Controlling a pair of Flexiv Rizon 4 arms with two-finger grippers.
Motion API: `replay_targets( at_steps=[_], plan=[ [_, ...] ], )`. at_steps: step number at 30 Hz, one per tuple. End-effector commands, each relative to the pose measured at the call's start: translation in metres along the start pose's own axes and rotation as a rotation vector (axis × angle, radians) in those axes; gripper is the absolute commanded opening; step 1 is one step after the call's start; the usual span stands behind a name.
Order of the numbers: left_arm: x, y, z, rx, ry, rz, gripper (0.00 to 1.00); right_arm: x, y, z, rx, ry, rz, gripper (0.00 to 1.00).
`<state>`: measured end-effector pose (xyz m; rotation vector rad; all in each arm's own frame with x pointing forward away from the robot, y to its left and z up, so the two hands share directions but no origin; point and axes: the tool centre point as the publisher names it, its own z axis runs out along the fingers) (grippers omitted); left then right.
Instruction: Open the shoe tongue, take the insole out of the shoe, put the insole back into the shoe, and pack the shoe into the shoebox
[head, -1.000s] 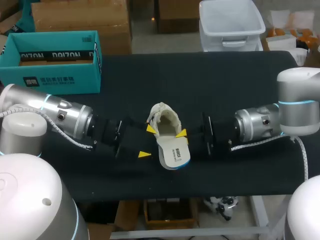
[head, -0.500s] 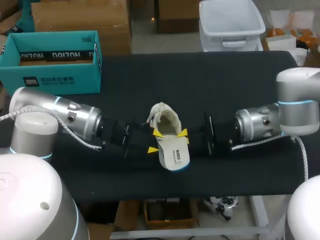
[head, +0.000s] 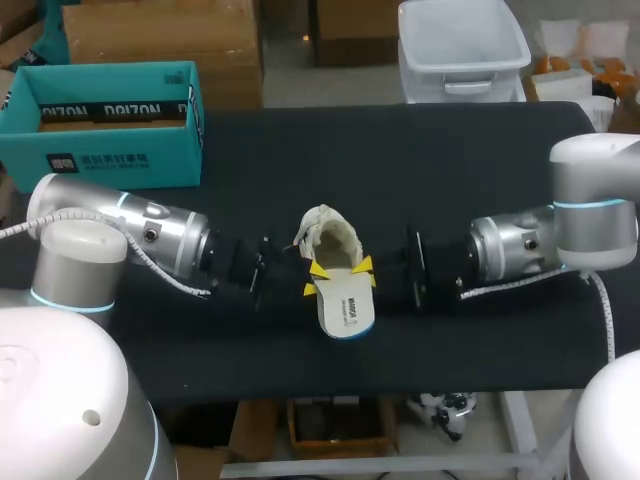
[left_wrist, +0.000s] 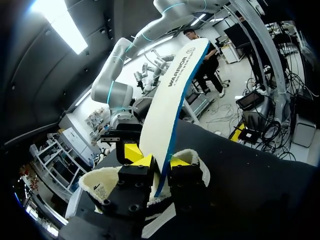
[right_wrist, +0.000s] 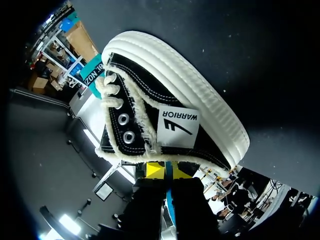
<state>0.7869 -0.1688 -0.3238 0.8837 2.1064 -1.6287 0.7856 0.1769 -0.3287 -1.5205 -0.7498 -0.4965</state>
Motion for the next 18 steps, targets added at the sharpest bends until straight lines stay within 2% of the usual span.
replay_targets(
  at_steps=[1,3,4,5,18],
  plan=[
    [0.000,0.007,0.002,0.010,-0.008,-0.004,0.15,-0.003,0.004,0.002,0.005,0.006,-0.004,0.00],
    [-0.002,0.009,0.003,0.008,-0.010,-0.007,0.13,-0.004,0.005,0.002,0.008,0.006,-0.004,0.00],
    [-0.003,0.010,0.003,0.005,-0.010,-0.008,0.04,-0.004,0.006,0.003,0.014,0.002,-0.004,0.00],
    [-0.003,0.010,0.003,0.004,-0.010,-0.008,0.00,-0.004,0.007,0.003,0.017,-0.002,-0.004,0.00],
    [-0.005,0.017,0.003,-0.030,0.017,0.020,0.00,-0.004,0.016,0.005,0.016,-0.051,-0.016,0.00]
  ],
)
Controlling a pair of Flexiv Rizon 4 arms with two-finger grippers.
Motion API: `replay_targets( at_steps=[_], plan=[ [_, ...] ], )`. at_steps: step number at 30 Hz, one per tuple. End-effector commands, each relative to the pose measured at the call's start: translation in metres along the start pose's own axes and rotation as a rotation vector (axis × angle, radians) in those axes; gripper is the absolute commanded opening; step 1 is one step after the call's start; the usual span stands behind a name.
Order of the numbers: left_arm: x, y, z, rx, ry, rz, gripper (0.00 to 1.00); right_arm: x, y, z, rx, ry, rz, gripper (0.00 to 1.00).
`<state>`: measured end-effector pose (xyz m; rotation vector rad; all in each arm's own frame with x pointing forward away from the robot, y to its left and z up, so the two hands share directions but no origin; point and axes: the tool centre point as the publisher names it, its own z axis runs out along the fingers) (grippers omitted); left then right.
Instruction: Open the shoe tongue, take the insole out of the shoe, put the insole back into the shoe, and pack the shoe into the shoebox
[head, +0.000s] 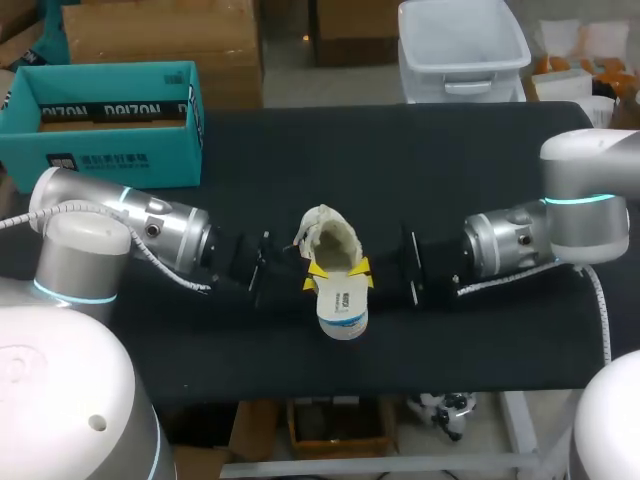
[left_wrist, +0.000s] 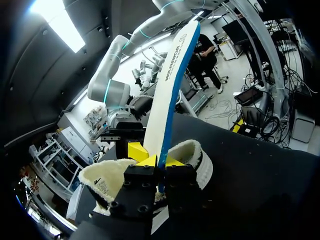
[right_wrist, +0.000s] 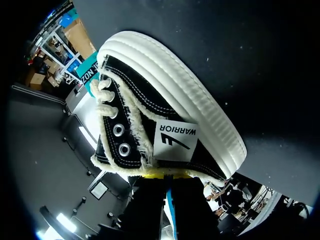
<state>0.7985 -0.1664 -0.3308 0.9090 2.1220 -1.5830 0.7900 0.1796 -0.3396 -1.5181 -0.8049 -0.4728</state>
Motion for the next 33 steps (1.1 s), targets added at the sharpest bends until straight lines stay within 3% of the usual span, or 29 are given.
replay_targets(
  at_steps=[1,12,14,15,16,18,19,27,29,31,33],
  plan=[
    [-0.002,0.004,0.006,-0.003,0.000,0.002,0.00,0.000,0.006,0.001,0.004,-0.004,0.006,0.00],
    [-0.003,0.017,0.012,0.003,0.004,-0.022,0.00,-0.001,0.004,-0.001,-0.010,-0.005,0.017,0.03],
    [-0.003,0.018,0.012,0.003,0.006,-0.026,0.00,-0.001,0.003,-0.001,-0.011,-0.003,0.017,0.18],
    [-0.002,0.018,0.012,0.005,0.006,-0.027,0.00,-0.001,0.002,0.000,-0.012,-0.002,0.018,0.36],
    [-0.002,0.019,0.012,0.006,0.006,-0.028,0.00,-0.001,0.000,0.000,-0.013,-0.001,0.018,0.44],
    [-0.001,0.018,0.010,0.007,0.004,-0.028,0.00,-0.001,-0.005,0.000,-0.021,-0.002,0.019,0.49],
    [-0.001,0.018,0.009,0.009,0.001,-0.028,0.00,-0.001,-0.010,-0.001,-0.034,-0.005,0.020,0.60],
    [0.000,0.016,0.006,0.012,-0.011,-0.026,0.00,-0.004,-0.021,-0.003,-0.061,-0.005,0.030,0.46],
    [0.000,0.016,0.006,0.013,-0.012,-0.027,0.00,-0.004,-0.022,-0.003,-0.063,-0.005,0.030,0.36],
    [0.000,0.016,0.006,0.013,-0.013,-0.027,0.00,-0.005,-0.021,-0.002,-0.061,-0.008,0.031,0.03],
    [0.000,0.015,0.006,0.013,-0.013,-0.027,0.00,-0.005,-0.020,0.000,-0.057,-0.013,0.036,0.00]
  ],
)
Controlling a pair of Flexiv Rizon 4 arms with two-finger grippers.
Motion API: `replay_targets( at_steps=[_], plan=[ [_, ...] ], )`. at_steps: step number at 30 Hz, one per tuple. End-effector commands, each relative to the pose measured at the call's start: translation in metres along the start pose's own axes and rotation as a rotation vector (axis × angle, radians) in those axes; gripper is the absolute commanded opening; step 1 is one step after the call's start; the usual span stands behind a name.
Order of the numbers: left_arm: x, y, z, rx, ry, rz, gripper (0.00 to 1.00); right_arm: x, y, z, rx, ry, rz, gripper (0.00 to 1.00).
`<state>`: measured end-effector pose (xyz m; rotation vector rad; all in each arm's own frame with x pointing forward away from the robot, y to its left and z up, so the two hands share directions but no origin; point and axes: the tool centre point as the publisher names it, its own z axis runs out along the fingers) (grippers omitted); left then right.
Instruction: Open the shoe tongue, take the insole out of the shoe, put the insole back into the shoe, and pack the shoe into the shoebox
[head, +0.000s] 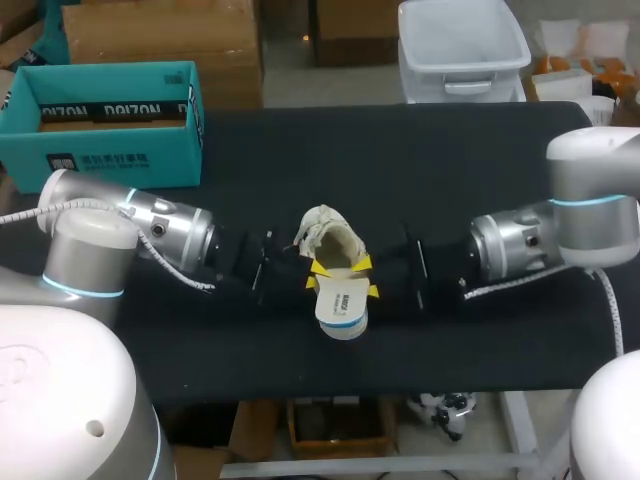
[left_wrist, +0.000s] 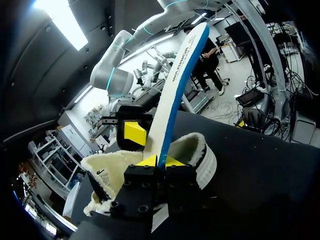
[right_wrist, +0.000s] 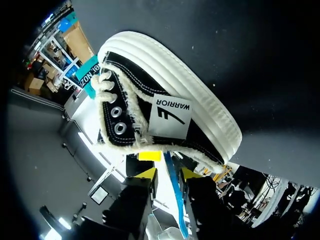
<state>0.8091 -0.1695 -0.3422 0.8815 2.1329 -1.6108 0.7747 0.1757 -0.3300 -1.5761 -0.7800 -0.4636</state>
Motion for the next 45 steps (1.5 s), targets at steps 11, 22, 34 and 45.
replay_targets(
  at_steps=[11,22,34,45],
  plan=[
    [0.006,-0.021,-0.002,0.016,-0.018,0.055,0.54,-0.003,0.001,0.005,-0.001,-0.008,0.009,0.00],
    [-0.004,0.000,0.006,-0.008,-0.023,0.022,0.00,-0.002,0.017,0.006,-0.004,-0.010,0.018,0.00],
    [-0.005,0.014,0.007,-0.017,-0.011,-0.006,0.00,0.002,0.029,0.005,-0.011,-0.023,0.023,0.00],
    [-0.002,0.007,0.007,-0.018,-0.009,0.013,0.00,-0.002,0.005,0.001,-0.045,-0.018,0.006,0.62]
  ],
)
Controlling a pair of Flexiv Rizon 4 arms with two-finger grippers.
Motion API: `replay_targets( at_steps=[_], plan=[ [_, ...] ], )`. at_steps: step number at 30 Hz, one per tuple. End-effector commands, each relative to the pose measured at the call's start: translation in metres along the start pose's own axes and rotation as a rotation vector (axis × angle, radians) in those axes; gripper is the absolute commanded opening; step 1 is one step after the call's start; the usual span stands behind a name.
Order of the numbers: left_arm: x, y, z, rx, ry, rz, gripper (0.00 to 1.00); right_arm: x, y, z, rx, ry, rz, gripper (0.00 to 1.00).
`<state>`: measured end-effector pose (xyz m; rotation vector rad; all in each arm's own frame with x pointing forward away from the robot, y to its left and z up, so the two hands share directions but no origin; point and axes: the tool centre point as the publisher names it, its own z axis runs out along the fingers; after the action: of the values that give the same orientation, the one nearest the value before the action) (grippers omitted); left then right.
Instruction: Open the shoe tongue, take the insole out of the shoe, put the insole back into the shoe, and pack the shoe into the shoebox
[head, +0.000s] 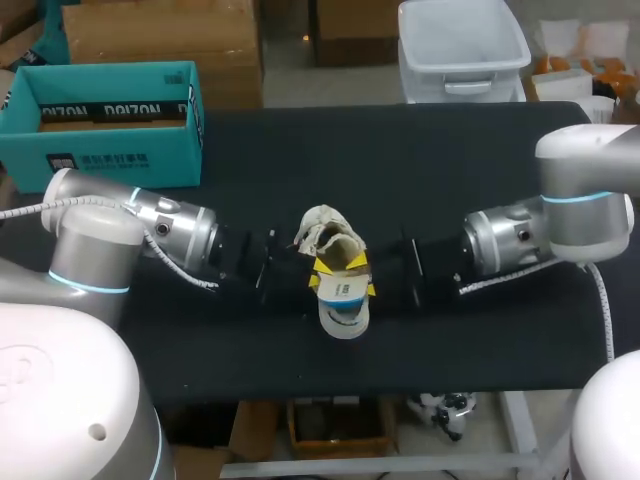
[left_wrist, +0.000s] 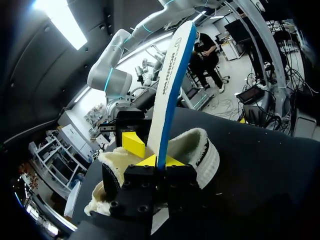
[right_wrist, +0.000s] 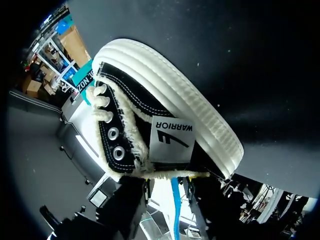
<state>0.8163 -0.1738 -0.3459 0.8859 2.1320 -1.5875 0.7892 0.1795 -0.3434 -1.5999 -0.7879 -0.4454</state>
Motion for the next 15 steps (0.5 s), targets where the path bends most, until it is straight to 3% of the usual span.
replay_targets(
  at_steps=[1,2,3,4,5,13,14,15],
  plan=[
    [0.003,0.000,0.002,-0.003,-0.008,0.003,0.00,-0.004,-0.017,-0.003,-0.037,0.005,-0.004,0.40],
    [0.003,-0.001,0.002,-0.004,-0.009,0.004,0.00,-0.005,-0.019,-0.003,-0.038,0.006,-0.005,0.28],
    [0.004,-0.002,0.002,-0.004,-0.010,0.005,0.00,-0.005,-0.020,-0.003,-0.038,0.006,-0.005,0.22],
    [0.004,-0.002,0.002,-0.005,-0.010,0.006,0.00,-0.006,-0.020,-0.003,-0.039,0.005,-0.006,0.08],
    [0.004,-0.002,0.002,-0.005,-0.011,0.007,0.00,-0.006,-0.021,-0.002,-0.039,0.005,-0.006,0.02],
    [0.006,-0.007,-0.002,-0.010,-0.015,0.010,0.03,-0.010,-0.018,0.003,-0.021,-0.017,-0.003,0.00],
    [0.007,-0.009,-0.003,-0.007,-0.014,0.014,0.29,-0.010,-0.018,0.004,-0.018,-0.023,-0.011,0.00],
    [0.008,-0.012,-0.003,-0.004,-0.014,0.020,0.33,-0.010,-0.017,0.005,-0.016,-0.024,-0.017,0.00]
  ],
)
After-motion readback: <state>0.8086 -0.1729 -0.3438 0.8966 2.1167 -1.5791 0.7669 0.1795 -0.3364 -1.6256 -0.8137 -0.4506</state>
